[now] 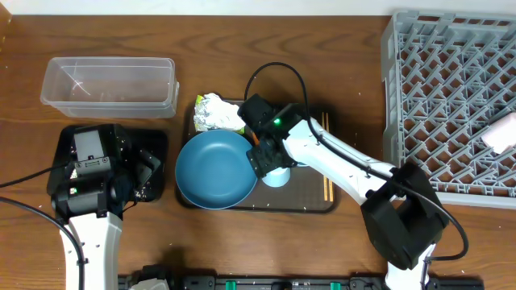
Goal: Sort waste into correct bins and load items into the dishwasher rack
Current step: 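Move the right gripper back to the second light-blue cup, then grasp the cup and place it in the dish rack with right gripper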
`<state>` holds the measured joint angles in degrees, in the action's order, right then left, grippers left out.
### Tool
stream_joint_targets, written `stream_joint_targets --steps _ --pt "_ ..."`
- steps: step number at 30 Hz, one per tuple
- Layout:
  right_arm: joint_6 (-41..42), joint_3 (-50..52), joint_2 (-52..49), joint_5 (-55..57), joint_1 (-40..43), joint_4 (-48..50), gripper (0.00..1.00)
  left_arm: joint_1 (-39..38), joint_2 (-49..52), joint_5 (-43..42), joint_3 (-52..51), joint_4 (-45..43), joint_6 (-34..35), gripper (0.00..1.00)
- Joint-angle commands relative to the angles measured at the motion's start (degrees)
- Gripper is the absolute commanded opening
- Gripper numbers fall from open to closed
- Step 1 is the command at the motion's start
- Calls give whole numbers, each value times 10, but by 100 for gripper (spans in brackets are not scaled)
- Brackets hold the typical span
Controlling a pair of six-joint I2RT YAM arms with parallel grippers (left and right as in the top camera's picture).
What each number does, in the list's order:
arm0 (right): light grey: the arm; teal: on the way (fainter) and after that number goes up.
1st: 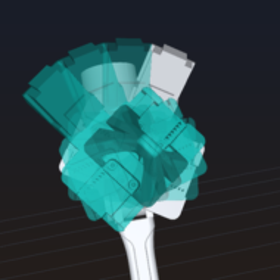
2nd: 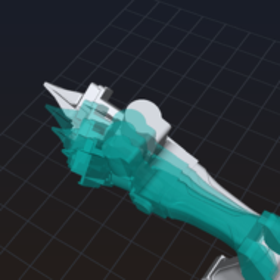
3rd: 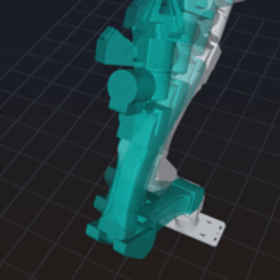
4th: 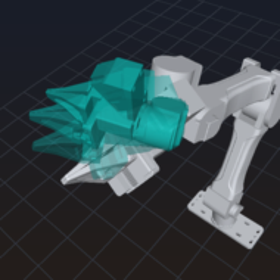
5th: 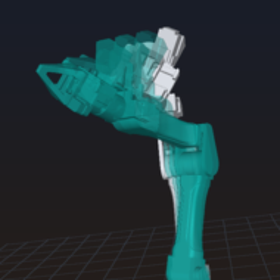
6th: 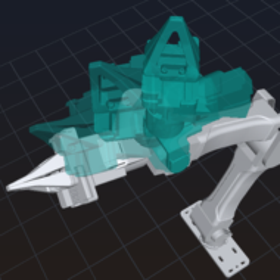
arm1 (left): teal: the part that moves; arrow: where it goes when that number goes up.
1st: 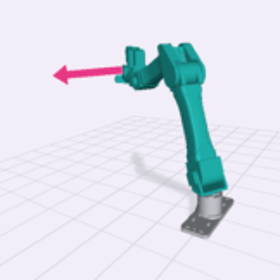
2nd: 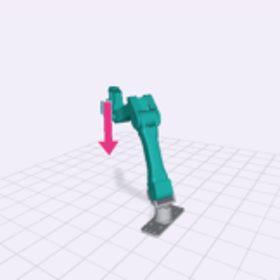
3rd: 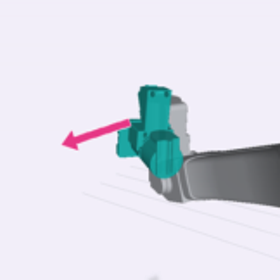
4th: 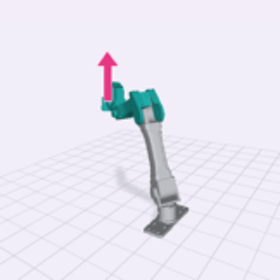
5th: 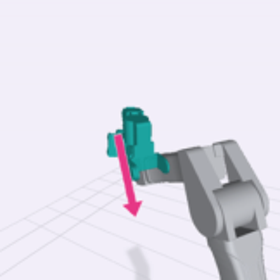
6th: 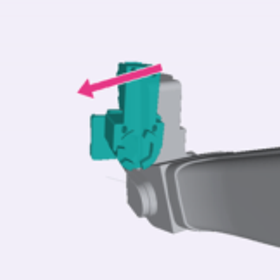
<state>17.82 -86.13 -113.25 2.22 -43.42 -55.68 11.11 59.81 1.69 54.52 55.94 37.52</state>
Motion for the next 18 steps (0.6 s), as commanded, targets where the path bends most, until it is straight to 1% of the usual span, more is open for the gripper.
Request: stream_joint_targets --steps 1,3,5,9,12,14,18 --pt "6 1 -2 12 -1 1 68 2 1 5 12 2 3 98" --pt "6 1 -2 12 0 2 60 2 1 5 12 2 3 98" --pt "6 -1 -2 12 0 1 58 2 1 5 12 2 3 98" --pt "6 -17 3 12 7 -10 57 2 1 5 12 2 3 98" --pt "6 -44 19 12 19 -34 53 2 1 5 12 2 3 98" --pt "5 -69 33 13 32 -50 50 2 1 5 12 2 3 98" --pt "1 -121 70 12 75 -76 50 2 1 5 12 2 3 98"
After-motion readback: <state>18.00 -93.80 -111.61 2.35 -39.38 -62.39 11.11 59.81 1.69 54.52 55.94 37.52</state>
